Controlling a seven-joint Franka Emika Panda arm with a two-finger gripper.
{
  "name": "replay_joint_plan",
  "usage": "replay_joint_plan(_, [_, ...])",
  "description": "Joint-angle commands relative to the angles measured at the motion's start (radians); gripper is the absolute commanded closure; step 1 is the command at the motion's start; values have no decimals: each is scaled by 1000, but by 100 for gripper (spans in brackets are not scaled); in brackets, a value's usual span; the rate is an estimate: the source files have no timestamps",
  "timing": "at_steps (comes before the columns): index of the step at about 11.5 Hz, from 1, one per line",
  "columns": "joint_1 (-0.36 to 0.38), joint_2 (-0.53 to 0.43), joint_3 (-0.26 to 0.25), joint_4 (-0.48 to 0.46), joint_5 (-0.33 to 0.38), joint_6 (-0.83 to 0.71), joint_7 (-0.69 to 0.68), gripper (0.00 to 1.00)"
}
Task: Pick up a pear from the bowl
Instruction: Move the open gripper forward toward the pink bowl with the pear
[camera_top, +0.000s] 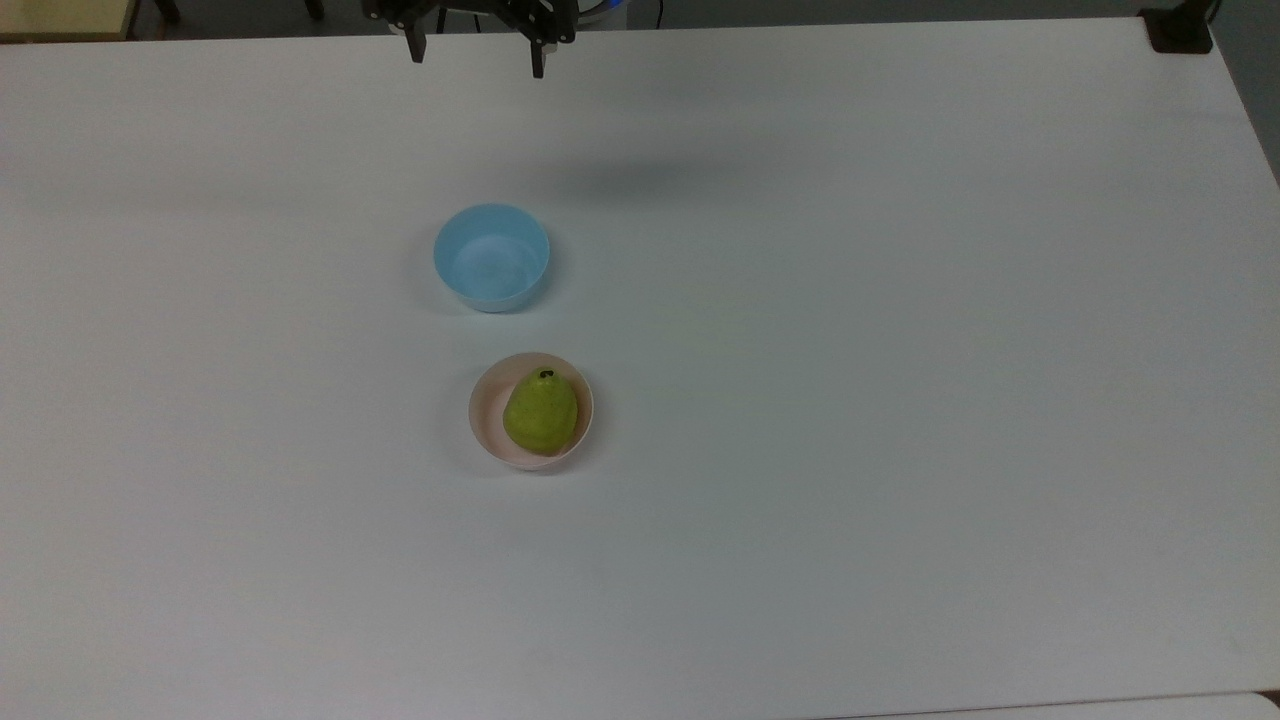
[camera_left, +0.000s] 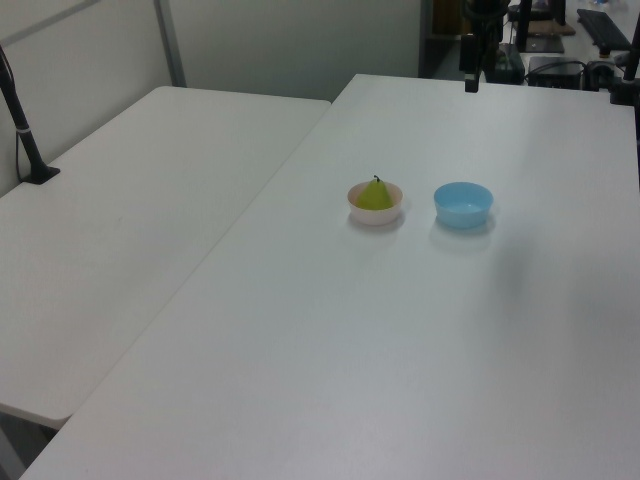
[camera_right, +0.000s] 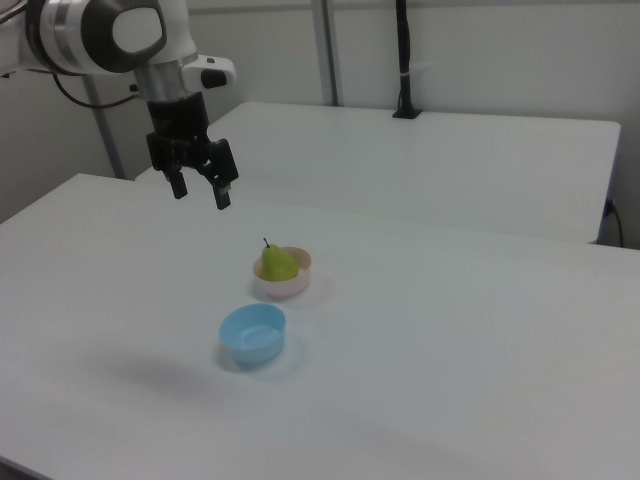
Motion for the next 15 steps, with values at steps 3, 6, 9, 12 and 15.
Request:
replay_joint_plan(3, [-13,-13,-2,-13,8,28,-24,0])
replay_joint_plan(6, [-15,-8,-2,-13,14,54,-38,0])
replay_joint_plan(9, [-15,22,-2,-10,17,124,-58,0])
replay_joint_plan(12, [-18,109,-2,7,19,261,-95,0])
replay_joint_plan(15, [-16,229,-1,54,22,351,-86,0])
